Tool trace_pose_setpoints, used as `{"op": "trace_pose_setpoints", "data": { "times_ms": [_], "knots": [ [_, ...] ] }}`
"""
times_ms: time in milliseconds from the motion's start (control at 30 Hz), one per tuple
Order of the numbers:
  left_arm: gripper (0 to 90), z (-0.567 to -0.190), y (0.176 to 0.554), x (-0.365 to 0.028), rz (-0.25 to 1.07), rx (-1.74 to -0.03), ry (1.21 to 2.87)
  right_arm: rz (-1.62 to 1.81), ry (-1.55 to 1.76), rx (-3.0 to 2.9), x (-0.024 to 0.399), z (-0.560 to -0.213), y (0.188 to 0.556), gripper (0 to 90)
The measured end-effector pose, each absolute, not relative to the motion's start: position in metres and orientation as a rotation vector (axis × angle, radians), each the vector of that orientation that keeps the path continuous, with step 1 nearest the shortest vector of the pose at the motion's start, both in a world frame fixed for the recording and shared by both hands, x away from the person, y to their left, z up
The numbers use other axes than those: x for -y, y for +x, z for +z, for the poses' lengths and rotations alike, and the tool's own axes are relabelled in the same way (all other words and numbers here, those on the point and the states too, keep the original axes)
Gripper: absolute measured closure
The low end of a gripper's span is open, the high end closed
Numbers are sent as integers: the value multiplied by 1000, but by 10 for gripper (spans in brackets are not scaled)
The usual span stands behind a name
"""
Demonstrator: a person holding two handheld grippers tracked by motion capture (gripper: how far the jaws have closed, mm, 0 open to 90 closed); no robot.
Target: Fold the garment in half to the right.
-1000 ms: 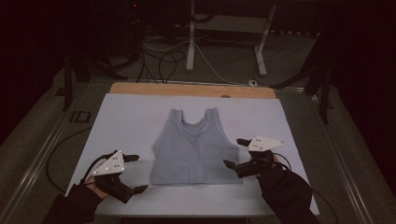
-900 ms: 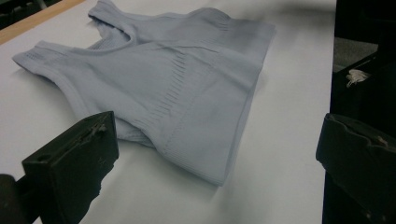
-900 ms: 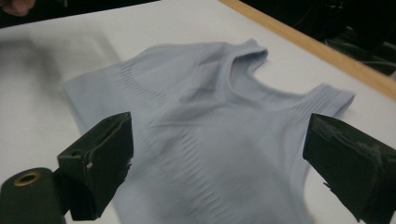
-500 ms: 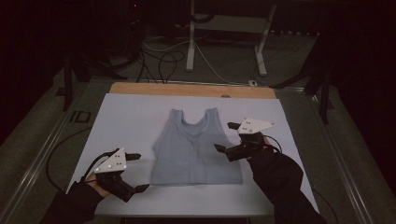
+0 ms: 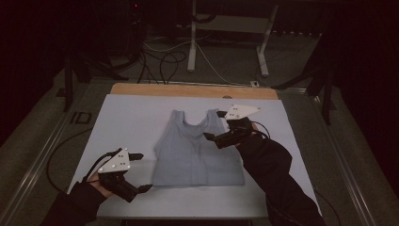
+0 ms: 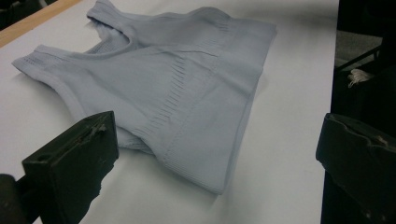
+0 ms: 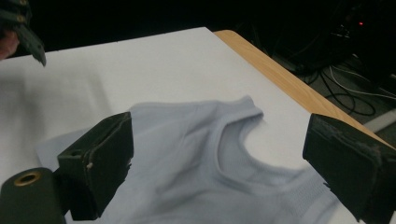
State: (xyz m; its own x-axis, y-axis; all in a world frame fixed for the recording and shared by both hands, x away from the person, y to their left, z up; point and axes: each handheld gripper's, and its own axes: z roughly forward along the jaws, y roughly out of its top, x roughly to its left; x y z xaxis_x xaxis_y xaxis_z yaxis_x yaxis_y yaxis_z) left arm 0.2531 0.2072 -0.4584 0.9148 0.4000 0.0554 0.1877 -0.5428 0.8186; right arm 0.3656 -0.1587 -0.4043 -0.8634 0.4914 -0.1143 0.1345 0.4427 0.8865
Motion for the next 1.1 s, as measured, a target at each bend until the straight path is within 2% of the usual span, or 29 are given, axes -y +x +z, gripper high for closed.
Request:
{"op": "trace_pose_setpoints", "data": {
  "times_ms": [467,733,1100],
  "knots": [
    [2,-468,256,-193,346,-466,2164,1437,551,-2371,119,-409,396,87],
    [2,-474,256,-189,394,-559,2183,1442,594,-2394,95,-420,415,87],
    [3,-487,257,-181,361,-676,2222,1381,610,-2447,73,-439,437,87]
  ]
}}
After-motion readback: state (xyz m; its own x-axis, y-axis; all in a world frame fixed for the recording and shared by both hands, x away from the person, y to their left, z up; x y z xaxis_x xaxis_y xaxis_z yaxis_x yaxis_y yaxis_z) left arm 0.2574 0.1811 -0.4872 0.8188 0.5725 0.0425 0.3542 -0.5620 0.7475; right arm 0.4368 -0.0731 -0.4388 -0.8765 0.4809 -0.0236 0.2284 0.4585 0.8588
